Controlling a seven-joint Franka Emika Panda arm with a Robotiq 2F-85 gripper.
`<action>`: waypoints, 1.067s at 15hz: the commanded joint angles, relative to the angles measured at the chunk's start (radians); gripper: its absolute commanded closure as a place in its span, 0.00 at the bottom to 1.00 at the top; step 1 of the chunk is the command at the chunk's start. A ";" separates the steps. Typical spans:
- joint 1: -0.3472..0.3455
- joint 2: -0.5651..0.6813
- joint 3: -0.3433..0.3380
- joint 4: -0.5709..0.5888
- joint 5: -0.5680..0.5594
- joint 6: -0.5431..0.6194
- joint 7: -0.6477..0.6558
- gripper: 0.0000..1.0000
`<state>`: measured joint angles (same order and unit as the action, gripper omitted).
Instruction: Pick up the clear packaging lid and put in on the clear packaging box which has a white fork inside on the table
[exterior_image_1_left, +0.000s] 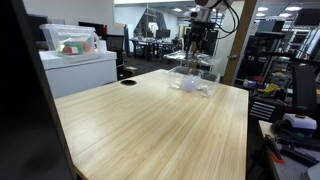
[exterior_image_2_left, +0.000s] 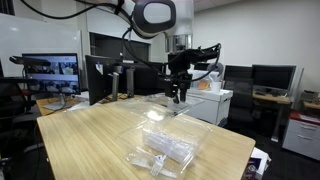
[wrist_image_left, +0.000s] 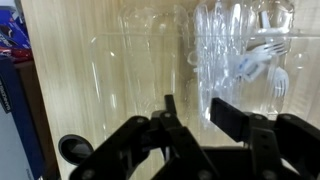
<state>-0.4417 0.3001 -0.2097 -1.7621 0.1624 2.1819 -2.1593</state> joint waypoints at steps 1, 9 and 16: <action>-0.042 0.051 0.009 0.039 0.056 0.009 -0.113 0.84; -0.090 0.125 0.026 0.056 0.085 0.010 -0.227 0.84; -0.109 0.149 0.035 0.037 0.089 0.016 -0.269 0.84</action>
<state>-0.5252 0.4475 -0.1920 -1.7136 0.2157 2.1819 -2.3666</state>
